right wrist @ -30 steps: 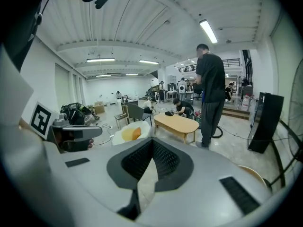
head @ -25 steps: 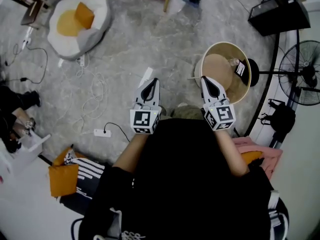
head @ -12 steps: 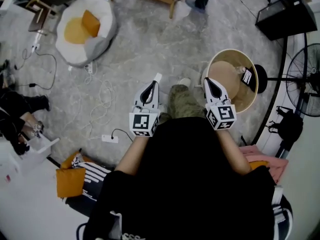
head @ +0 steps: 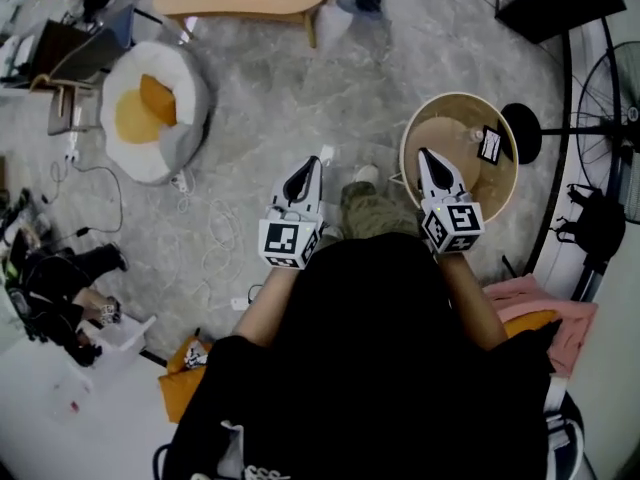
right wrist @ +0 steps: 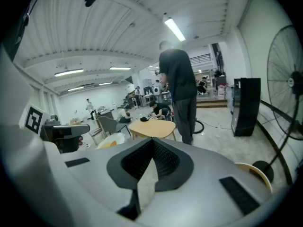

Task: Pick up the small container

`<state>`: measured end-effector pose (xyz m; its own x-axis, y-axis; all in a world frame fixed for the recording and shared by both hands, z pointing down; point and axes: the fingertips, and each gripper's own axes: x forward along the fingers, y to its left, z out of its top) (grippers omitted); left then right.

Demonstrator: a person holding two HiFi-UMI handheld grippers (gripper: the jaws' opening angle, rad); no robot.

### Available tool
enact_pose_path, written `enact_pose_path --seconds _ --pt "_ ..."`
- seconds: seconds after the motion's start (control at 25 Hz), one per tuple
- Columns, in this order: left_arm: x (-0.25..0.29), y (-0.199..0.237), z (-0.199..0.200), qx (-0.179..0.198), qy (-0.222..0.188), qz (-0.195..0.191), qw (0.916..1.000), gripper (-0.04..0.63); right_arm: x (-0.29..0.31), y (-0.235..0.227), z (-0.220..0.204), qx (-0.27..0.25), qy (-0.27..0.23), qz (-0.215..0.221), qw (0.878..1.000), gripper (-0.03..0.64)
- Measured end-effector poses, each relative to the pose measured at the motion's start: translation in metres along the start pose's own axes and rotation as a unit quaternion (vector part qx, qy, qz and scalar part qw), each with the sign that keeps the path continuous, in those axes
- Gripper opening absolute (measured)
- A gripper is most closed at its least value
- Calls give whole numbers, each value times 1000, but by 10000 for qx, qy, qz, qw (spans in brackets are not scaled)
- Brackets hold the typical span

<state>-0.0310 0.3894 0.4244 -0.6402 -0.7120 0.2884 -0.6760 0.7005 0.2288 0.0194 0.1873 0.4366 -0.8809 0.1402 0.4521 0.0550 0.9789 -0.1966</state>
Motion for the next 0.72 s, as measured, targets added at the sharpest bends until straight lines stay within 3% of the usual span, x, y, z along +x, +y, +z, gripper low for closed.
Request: enact_pose_path --seconds 0.16,0.32,0.48,0.72 --pt "69 -15 26 339 -43 -240 9991 20 11 -68 10 150 -81 -526 9985 21" --pt "120 -36 41 257 214 -811 9961 20 13 -100 19 250 -65 -731 9970 21" --pt "164 -57 51 464 301 -1209 9911 20 8 -126 20 424 -171 -926 9947 21" --pt "221 -79 73 930 186 -1310 9868 20 -11 -164 25 442 -266 -1396 9889 21"
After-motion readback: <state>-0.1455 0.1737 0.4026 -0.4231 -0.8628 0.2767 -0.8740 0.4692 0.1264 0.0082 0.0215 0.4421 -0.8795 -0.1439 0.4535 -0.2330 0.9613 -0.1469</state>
